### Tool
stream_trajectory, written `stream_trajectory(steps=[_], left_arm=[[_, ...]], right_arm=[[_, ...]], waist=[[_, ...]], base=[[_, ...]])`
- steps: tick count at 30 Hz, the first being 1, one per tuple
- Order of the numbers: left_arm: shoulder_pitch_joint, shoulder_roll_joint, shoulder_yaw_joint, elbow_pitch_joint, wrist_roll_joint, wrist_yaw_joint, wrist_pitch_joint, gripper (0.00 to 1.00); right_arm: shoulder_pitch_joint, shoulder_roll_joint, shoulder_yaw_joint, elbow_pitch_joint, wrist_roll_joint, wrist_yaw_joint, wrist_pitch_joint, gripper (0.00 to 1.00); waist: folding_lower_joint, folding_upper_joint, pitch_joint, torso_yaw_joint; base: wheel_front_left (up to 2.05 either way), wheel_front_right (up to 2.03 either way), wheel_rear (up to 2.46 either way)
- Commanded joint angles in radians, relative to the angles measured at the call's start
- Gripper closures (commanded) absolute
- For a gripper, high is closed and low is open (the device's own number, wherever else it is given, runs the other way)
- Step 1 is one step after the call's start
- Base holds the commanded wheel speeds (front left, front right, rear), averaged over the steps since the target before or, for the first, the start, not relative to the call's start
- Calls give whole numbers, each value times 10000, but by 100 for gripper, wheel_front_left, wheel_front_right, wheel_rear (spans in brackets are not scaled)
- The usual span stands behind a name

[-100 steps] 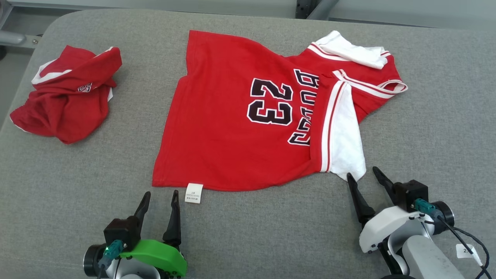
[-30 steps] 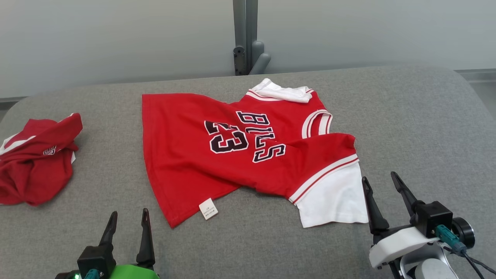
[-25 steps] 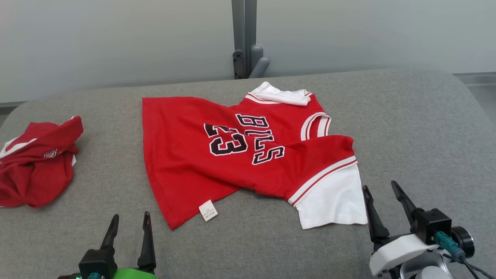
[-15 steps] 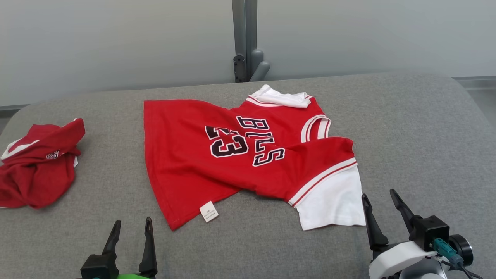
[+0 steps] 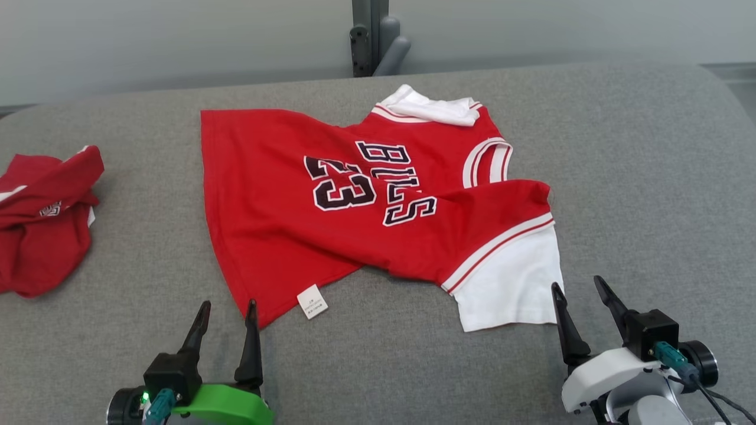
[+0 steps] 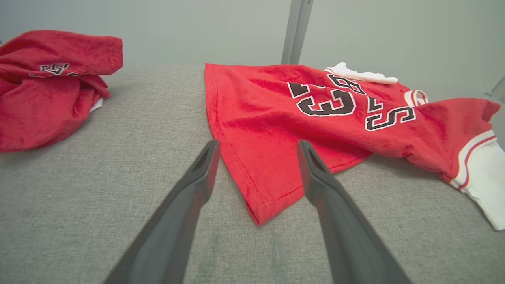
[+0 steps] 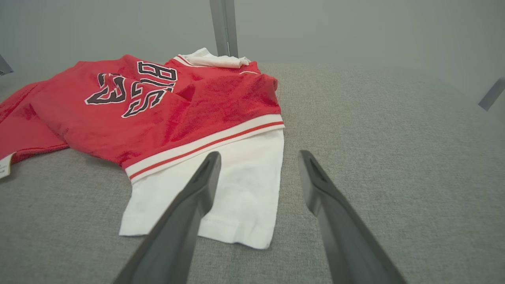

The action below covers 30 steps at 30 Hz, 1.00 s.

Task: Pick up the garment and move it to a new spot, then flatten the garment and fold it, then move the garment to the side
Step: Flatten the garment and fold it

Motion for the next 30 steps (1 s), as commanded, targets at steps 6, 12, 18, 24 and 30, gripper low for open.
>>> stream_trajectory(steps=[6, 12, 18, 24, 30], left_arm=[[-622, 32, -128, 330, -67, -40, 2, 0], [-808, 32, -208, 497, -65, -70, 0, 0], [-872, 34, -180, 545, -76, -76, 0, 0], [-915, 32, -153, 598, -132, -101, 0, 0], [-927, 32, -191, 700, -382, -204, 2, 0]], right_arm=[[-550, -33, -40, 836, -42, -18, -20, 0], [-673, -14, -208, 1930, -163, -18, -13, 0], [-894, 33, 19, 2581, 55, -18, 23, 72], [-1065, -7, 294, 2658, 341, -18, 43, 100], [-907, -229, -150, 1882, 411, -18, -6, 100]], waist=[[0, -1, 1251, -36], [0, -1, 1340, 45], [0, -1, 1380, 79], [0, -1, 1427, 72], [0, -1, 1399, -5]], base=[[0, 0, 0], [0, 0, 0], [0, 0, 0], [0, 0, 0], [0, 0, 0]])
